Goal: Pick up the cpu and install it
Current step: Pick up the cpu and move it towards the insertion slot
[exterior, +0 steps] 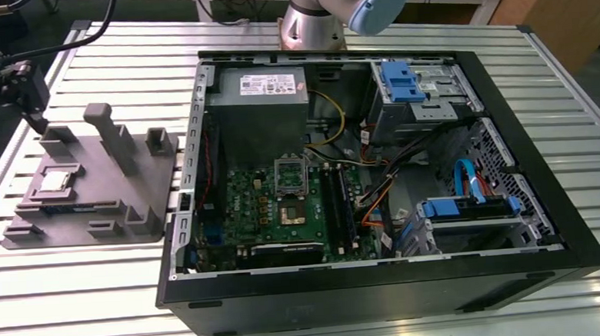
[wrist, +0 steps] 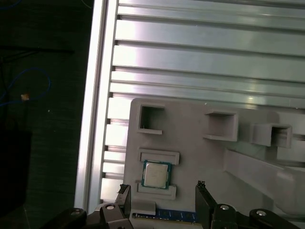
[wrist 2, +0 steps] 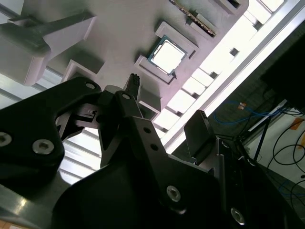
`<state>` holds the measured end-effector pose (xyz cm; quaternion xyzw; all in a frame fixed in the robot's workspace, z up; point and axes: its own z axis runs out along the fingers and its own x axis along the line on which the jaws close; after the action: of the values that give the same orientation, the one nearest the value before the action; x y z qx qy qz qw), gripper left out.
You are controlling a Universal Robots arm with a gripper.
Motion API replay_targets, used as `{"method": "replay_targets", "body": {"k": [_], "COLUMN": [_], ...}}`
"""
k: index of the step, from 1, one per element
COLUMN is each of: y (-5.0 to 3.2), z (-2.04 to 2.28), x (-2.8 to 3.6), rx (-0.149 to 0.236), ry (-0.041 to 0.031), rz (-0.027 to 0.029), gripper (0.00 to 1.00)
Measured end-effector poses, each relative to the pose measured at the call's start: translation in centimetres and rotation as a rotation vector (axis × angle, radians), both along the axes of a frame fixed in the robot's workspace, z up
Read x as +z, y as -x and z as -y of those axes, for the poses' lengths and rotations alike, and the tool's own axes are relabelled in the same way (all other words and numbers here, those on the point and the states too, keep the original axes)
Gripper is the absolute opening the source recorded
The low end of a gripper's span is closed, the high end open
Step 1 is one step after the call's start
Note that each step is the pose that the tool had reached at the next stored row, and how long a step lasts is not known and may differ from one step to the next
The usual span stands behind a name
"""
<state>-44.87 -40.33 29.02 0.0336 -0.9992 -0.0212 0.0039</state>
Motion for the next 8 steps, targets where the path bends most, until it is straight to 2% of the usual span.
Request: {"method": "replay_targets", "body": {"k": [8], "y": [0.00], "z": [0.09], "x": [-0.54], "rx": [0.000], "ry": [0.0001], "rz": [-0.0003], "gripper": [0.65]}}
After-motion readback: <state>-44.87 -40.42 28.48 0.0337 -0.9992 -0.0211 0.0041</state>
